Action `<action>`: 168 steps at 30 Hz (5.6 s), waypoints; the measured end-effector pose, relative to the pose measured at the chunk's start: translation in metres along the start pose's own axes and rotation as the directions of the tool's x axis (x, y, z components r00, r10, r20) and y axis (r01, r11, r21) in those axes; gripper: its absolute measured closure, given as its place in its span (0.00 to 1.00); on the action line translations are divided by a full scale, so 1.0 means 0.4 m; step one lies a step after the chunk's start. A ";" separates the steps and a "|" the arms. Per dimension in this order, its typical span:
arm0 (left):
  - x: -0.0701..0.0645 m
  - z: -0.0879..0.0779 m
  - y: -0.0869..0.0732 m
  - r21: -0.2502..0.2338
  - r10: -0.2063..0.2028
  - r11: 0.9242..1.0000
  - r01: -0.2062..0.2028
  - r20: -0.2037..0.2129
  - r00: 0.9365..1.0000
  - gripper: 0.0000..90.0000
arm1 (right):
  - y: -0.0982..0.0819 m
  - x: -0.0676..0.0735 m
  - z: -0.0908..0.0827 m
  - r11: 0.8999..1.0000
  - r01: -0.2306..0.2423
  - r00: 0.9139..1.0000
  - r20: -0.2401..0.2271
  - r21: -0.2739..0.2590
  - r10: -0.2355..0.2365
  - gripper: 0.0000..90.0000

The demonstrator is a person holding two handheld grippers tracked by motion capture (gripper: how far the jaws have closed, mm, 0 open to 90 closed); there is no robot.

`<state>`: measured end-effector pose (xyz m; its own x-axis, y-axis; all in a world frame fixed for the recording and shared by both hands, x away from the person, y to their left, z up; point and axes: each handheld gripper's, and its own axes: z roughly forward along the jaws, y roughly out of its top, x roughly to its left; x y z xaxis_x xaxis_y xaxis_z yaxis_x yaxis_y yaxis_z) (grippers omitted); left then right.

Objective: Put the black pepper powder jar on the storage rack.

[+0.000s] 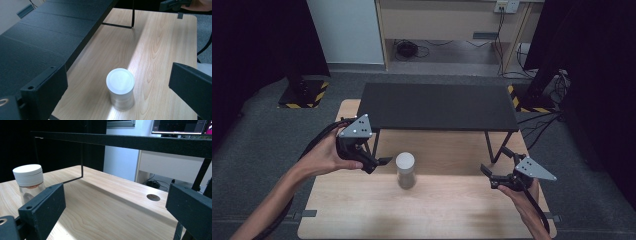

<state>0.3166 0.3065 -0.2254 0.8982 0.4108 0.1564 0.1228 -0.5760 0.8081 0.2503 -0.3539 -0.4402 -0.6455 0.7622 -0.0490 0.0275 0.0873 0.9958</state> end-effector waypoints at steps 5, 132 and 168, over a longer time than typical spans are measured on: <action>-0.002 -0.010 0.015 0.018 0.012 1.000 -0.012 -0.001 1.000 0.01 | -0.001 0.000 -0.002 1.000 0.000 1.000 0.001 -0.001 0.000 0.03; 0.023 0.257 0.158 0.309 0.013 0.949 -0.064 0.165 0.986 0.36 | 0.005 0.007 0.008 0.998 0.048 0.998 -0.043 0.028 -0.046 0.04; 0.056 0.053 0.553 0.285 0.058 0.954 -0.088 0.111 0.992 0.36 | 0.006 0.006 0.011 0.998 0.053 0.997 -0.054 0.032 -0.051 0.05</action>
<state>0.3728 0.1730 -0.0553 0.9450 0.2958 0.1393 0.1587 -0.7875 0.5955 0.2520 -0.3491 -0.4381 -0.6867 0.7207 -0.0954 0.0180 0.1481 0.9888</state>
